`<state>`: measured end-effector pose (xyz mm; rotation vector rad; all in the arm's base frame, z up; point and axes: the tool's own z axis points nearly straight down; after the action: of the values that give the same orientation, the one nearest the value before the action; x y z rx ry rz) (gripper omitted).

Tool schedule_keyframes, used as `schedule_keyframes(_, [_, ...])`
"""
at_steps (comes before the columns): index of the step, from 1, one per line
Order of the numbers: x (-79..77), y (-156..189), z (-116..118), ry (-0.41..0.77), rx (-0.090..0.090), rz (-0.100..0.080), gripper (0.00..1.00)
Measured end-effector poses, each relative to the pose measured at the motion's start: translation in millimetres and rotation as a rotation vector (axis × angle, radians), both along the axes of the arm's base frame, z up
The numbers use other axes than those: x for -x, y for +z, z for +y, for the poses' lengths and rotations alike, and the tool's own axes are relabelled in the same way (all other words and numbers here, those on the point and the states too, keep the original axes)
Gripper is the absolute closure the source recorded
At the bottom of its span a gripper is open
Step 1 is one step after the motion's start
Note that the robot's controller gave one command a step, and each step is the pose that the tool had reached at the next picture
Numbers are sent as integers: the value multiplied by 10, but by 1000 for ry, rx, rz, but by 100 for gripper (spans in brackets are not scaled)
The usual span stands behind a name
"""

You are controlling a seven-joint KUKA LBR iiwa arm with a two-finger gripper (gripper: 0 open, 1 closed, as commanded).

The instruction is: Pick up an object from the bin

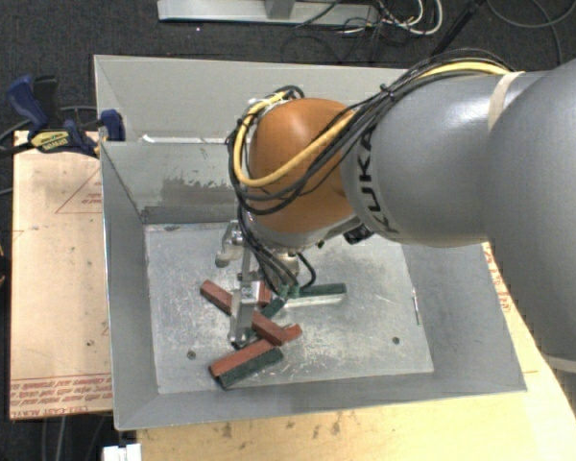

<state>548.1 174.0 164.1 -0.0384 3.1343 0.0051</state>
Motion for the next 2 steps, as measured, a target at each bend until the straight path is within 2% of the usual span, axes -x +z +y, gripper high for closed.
schedule_keyframes(1, [65, -606, -39, 35, 2, 3, 0])
schedule_keyframes(2, [7, -813, -58, 33, 2, 7, 100])
